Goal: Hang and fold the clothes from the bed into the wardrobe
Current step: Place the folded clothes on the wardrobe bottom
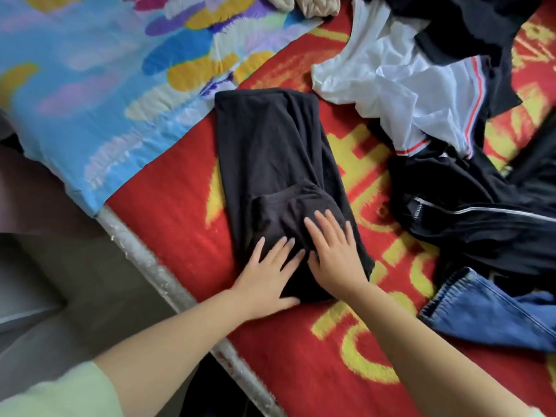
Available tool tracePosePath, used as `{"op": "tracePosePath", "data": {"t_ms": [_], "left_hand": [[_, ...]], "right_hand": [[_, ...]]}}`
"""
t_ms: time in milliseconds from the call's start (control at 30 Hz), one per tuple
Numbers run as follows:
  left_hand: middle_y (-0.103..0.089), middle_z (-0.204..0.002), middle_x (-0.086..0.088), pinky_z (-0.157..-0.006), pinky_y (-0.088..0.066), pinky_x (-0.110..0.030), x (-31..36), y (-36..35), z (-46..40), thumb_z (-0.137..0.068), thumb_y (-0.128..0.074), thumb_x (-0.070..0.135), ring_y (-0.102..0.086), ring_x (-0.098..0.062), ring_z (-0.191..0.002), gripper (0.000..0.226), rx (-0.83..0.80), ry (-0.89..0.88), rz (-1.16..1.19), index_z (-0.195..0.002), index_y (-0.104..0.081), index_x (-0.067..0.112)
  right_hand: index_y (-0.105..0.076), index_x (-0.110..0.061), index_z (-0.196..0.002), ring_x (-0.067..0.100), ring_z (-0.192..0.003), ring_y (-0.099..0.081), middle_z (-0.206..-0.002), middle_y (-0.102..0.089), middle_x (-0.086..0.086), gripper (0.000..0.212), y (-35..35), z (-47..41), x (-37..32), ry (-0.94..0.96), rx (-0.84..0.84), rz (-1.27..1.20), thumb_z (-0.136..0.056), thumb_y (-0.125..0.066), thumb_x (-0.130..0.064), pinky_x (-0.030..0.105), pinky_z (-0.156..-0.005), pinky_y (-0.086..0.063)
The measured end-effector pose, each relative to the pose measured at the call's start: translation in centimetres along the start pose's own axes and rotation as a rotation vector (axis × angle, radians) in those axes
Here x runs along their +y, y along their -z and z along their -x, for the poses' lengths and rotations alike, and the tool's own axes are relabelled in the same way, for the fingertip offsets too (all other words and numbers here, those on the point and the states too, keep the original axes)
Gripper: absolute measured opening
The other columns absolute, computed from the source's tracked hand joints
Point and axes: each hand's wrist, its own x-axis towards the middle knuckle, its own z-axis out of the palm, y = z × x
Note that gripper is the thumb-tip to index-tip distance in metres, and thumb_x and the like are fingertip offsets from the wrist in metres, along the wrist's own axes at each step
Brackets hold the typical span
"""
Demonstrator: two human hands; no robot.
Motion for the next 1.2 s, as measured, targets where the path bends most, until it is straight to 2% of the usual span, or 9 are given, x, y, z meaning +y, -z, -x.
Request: {"op": "tracePosePath", "data": {"t_ms": [100, 200, 333, 467, 633, 800, 900, 1033, 1200], "left_hand": [[0.028, -0.15, -0.017, -0.11, 0.012, -0.058, 0.2, -3.5, 2.7, -0.076, -0.05, 0.07, 0.026, -0.027, -0.141, 0.115, -0.186, 0.082, -0.064, -0.145, 0.019, 0.01], [0.019, -0.152, -0.021, -0.112, 0.001, -0.057, -0.3, -3.6, 2.9, -0.079, -0.059, 0.056, 0.016, -0.03, -0.143, 0.11, -0.196, 0.142, -0.103, -0.146, 0.01, 0.003], [-0.052, -0.13, -0.03, -0.096, -0.046, -0.05, 0.2, -2.8, 1.4, -0.078, -0.032, 0.019, -0.053, -0.038, -0.122, 0.058, -0.257, 0.134, -0.111, -0.126, -0.059, -0.001], [-0.05, -0.134, -0.028, -0.103, -0.041, -0.042, 0.5, -1.4, 1.5, -0.081, -0.037, 0.006, -0.05, -0.036, -0.125, 0.054, -0.176, 0.077, -0.103, -0.132, -0.051, -0.003], [0.0, -0.157, -0.022, -0.118, -0.004, -0.035, 2.8, 0.6, 6.7, -0.095, -0.035, 0.006, -0.003, -0.029, -0.147, 0.065, -0.47, 0.063, 0.014, -0.149, 0.001, 0.0], [-0.043, -0.144, -0.009, -0.106, -0.03, -0.025, 3.3, 4.1, 9.6, -0.092, -0.034, 0.004, -0.044, -0.02, -0.127, 0.048, -0.756, 0.112, 0.574, -0.139, -0.04, 0.005], [-0.051, -0.072, -0.006, -0.058, -0.035, -0.027, -1.2, 7.2, 6.1, -0.081, -0.039, 0.0, -0.042, -0.014, -0.062, 0.011, -0.75, 0.104, 0.58, -0.076, -0.046, 0.007], [-0.041, -0.063, 0.004, -0.056, -0.026, -0.03, -9.6, 12.2, -0.2, -0.078, -0.048, -0.001, -0.037, -0.013, -0.059, 0.027, -0.595, 0.222, 0.59, -0.061, -0.038, 0.017], [-0.058, -0.122, -0.006, -0.094, -0.041, -0.032, -15.2, 13.6, -6.9, -0.089, -0.051, 0.012, -0.052, -0.023, -0.113, 0.039, -0.147, 0.504, 0.493, -0.128, -0.053, 0.018]], "right_hand": [[-0.027, -0.02, -0.149, 0.027, -0.147, -0.009, -0.155, -0.026, 0.009, 0.081, -1.8, 4.3, 0.7, 0.2, -0.255, 0.161, -0.078, -0.05, -0.053, 0.066, -0.109, -0.016], [-0.024, -0.025, -0.15, 0.027, -0.146, -0.012, -0.156, -0.024, 0.005, 0.109, -1.8, 5.7, 4.3, 0.183, -0.428, 0.306, -0.059, -0.07, -0.063, 0.07, -0.102, -0.015], [-0.028, -0.027, -0.149, 0.031, -0.141, -0.025, -0.154, -0.029, 0.003, 0.105, -0.6, 4.2, 5.4, 0.15, -0.422, 0.335, -0.058, -0.081, -0.017, 0.066, -0.106, -0.024], [0.003, -0.029, -0.152, 0.027, -0.146, 0.012, -0.16, 0.007, -0.001, 0.079, 1.3, 3.7, 4.0, 0.136, -0.586, 0.256, -0.092, -0.038, 0.003, 0.046, -0.119, 0.0], [-0.009, -0.029, -0.153, 0.025, -0.147, -0.007, -0.16, -0.008, -0.003, 0.073, 4.4, 6.7, 2.3, 0.206, -0.862, 0.104, -0.092, -0.034, 0.003, 0.042, -0.118, -0.018], [-0.054, -0.012, -0.121, 0.022, -0.096, -0.055, -0.119, -0.06, 0.008, 0.039, 9.0, 6.9, -0.5, 0.27, -1.145, -0.016, -0.087, -0.039, 0.0, 0.031, -0.078, -0.043], [-0.053, -0.01, -0.098, 0.017, -0.082, -0.048, -0.094, -0.054, 0.004, 0.014, 11.5, 1.4, -0.5, 0.272, -1.123, 0.007, -0.086, -0.048, -0.006, 0.027, -0.069, -0.035], [-0.059, -0.011, -0.103, 0.018, -0.089, -0.053, -0.095, -0.057, 0.002, 0.019, 12.7, -8.3, 1.4, 0.079, -0.872, -0.167, -0.084, -0.06, -0.011, 0.033, -0.076, -0.042], [-0.025, -0.026, -0.147, 0.03, -0.139, -0.026, -0.152, -0.027, 0.009, 0.064, 9.1, -16.0, 1.6, -0.109, -0.505, -0.068, -0.09, -0.052, -0.02, 0.046, -0.111, -0.028]]}}
